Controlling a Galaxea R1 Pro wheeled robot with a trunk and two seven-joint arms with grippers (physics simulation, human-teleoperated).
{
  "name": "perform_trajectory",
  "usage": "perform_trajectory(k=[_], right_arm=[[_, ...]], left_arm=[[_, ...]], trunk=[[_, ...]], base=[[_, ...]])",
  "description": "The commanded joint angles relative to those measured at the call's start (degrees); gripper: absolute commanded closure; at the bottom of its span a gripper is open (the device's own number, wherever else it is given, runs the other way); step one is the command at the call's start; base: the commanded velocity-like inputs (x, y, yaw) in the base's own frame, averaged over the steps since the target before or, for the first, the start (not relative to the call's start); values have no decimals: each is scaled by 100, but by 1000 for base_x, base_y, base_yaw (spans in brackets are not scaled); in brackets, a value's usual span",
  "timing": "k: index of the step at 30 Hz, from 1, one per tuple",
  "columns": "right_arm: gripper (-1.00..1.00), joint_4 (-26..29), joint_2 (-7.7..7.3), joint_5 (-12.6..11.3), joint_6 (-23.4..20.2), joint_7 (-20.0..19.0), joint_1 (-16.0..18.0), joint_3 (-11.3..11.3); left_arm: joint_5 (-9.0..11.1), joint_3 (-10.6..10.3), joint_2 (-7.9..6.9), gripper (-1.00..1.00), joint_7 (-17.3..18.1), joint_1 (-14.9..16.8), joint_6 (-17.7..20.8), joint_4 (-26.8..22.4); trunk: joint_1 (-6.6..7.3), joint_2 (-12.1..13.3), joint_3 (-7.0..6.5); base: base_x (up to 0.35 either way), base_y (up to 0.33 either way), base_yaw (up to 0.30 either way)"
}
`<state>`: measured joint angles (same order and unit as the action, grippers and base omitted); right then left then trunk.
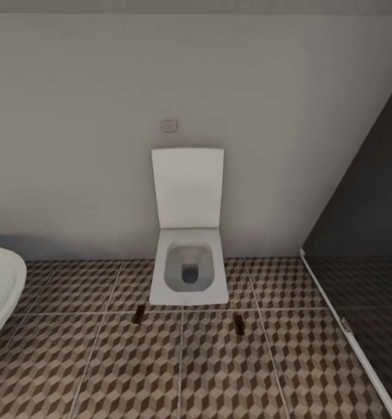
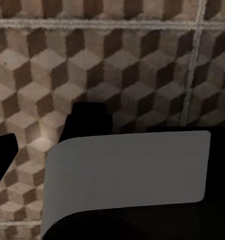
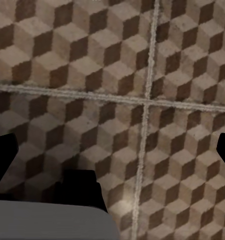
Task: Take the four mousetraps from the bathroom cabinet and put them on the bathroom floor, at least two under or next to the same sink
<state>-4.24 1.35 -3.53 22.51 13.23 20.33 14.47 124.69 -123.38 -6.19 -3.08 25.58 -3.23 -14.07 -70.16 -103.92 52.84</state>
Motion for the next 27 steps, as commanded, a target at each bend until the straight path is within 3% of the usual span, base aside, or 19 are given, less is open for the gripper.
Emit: perform_trajectory(k=[1,27], right_arm=[[-100,-27,5,-35,36,14,7,48],[-100,-40,12,-34,35,-19,-242,48]], left_arm=[[38,-46,-5,-100,-35,8,-33,-41],[25,-54,12,-100,-40,-138,-32,-387]], trunk=[[23,39,-14],[594,1082,-481]], base=[[0,0,0],[0,0,0]])
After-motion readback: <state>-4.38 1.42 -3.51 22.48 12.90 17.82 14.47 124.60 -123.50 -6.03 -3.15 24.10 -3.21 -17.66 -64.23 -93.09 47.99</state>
